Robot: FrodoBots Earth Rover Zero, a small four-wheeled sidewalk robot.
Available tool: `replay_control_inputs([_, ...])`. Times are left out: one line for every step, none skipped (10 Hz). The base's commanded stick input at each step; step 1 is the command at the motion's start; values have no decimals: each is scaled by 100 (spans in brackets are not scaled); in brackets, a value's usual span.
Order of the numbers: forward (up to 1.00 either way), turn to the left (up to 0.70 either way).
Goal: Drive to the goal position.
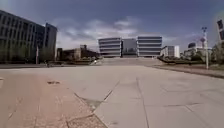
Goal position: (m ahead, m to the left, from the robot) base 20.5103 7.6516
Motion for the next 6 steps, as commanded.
replay_control_inputs([100, -1])
replay_control_inputs([100, -1])
replay_control_inputs([100, -1])
replay_control_inputs([100, -1])
replay_control_inputs([100, -1])
replay_control_inputs([100, -1])
